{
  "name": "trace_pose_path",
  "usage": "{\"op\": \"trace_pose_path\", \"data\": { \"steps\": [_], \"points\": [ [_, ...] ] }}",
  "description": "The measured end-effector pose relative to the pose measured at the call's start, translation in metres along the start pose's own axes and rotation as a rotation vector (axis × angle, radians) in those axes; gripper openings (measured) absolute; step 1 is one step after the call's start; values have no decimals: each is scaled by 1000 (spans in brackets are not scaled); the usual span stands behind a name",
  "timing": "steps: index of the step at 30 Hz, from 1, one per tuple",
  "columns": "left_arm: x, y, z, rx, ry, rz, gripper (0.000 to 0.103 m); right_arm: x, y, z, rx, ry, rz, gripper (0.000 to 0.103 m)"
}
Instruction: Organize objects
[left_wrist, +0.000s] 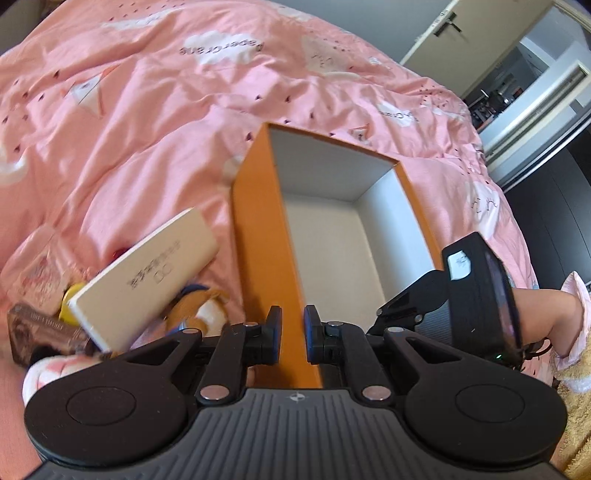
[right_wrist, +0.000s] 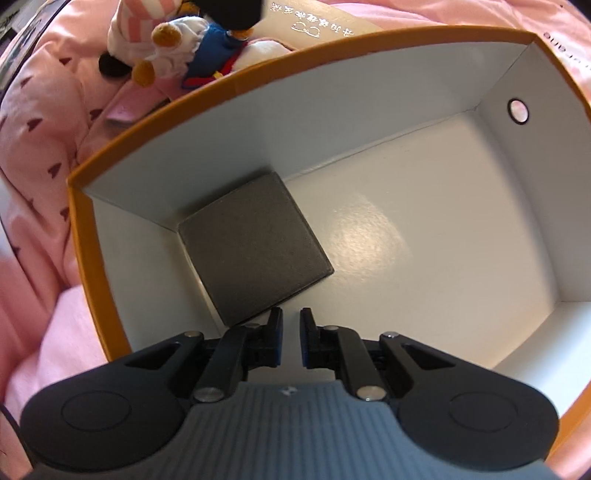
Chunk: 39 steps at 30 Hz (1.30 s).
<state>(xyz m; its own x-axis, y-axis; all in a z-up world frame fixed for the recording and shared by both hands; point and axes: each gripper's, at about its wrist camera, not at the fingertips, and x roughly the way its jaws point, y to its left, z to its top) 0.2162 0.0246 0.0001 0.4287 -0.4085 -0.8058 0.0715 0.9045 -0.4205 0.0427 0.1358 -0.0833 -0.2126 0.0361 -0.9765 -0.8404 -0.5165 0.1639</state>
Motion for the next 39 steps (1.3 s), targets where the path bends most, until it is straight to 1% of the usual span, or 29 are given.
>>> {"op": "trace_pose_path", "data": {
  "steps": [3, 5, 9, 11, 14, 17, 19, 21, 23, 24, 25, 26, 27, 28, 29, 31, 33, 36, 39],
  "points": [
    [-1, 12, -6, -31, 4, 14, 13, -1, 0, 1, 17, -1, 23, 9],
    [-3, 16, -9, -42, 1, 19, 13, 0, 1, 1, 18, 3, 16, 9],
    [-15, 20, -15, -27, -19, 40, 13, -5, 1, -2, 57, 6, -47, 11],
    [-28, 23, -17, -23, -41, 43, 16, -15, 4, -6, 76, -21, -94, 11],
    [-53, 31, -21, -24, -82, 66, 20, -41, 14, -11, 139, -122, -188, 12],
    [-78, 41, -26, -17, -100, 108, 20, -74, 30, -16, 231, -281, -240, 12],
    [-92, 49, -30, -9, -101, 119, 20, -91, 45, -16, 270, -384, -278, 12],
    [-106, 57, -35, 5, -103, 130, 20, -100, 62, -8, 306, -470, -277, 21],
    [-119, 63, -41, 29, -107, 156, 20, -104, 72, 5, 346, -544, -257, 27],
    [-125, 65, -43, 45, -109, 170, 20, -105, 81, 10, 361, -578, -246, 32],
    [-130, 67, -46, 59, -111, 178, 20, -105, 94, 17, 375, -604, -244, 35],
    [-134, 69, -48, 69, -110, 184, 20, -100, 105, 25, 386, -621, -254, 41],
    [-138, 72, -50, 73, -107, 189, 21, -91, 114, 35, 402, -638, -262, 43],
    [-140, 76, -53, 71, -104, 192, 21, -90, 128, 35, 421, -652, -255, 43],
    [-143, 79, -55, 66, -101, 192, 21, -81, 134, 41, 439, -663, -249, 43],
    [-146, 87, -59, 55, -100, 195, 21, -73, 146, 51, 472, -661, -227, 43],
    [-148, 94, -66, 44, -98, 193, 21, -61, 156, 60, 496, -655, -228, 43],
    [-146, 103, -78, 29, -88, 172, 21, -28, 154, 81, 532, -609, -246, 43],
    [-140, 111, -88, 14, -81, 174, 21, 0, 147, 98, 570, -571, -246, 43]
  ]
}}
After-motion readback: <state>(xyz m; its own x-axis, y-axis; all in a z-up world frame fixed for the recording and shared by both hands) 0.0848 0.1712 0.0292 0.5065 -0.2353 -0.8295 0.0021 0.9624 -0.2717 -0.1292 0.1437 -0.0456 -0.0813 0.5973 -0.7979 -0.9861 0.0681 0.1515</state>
